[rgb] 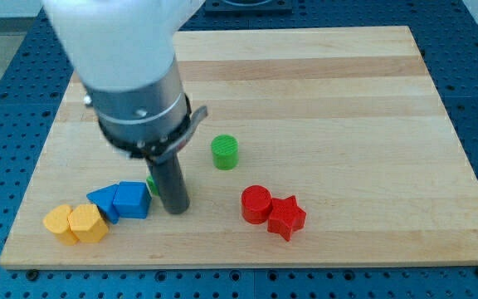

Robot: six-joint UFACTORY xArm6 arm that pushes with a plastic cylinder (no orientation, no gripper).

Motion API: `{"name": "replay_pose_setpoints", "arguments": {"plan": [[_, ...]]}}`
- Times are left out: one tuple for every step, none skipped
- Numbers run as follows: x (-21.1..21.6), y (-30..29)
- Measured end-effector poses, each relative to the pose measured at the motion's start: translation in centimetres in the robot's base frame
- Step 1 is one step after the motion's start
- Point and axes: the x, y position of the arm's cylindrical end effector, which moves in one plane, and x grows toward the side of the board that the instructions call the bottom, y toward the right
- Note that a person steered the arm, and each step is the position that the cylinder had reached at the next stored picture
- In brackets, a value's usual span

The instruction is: Move your arm closer to the yellow heart

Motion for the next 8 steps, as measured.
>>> {"name": "replay_pose_setpoints", "arguments": {"plan": [[-3.7, 0.6], [-6.4, 0.8], [-9.4, 0.8], [-11.3, 0.7], [-13.8, 0.7], [-16.3, -3.3], [-15.4, -11.0], [-12.8, -17.6]]}}
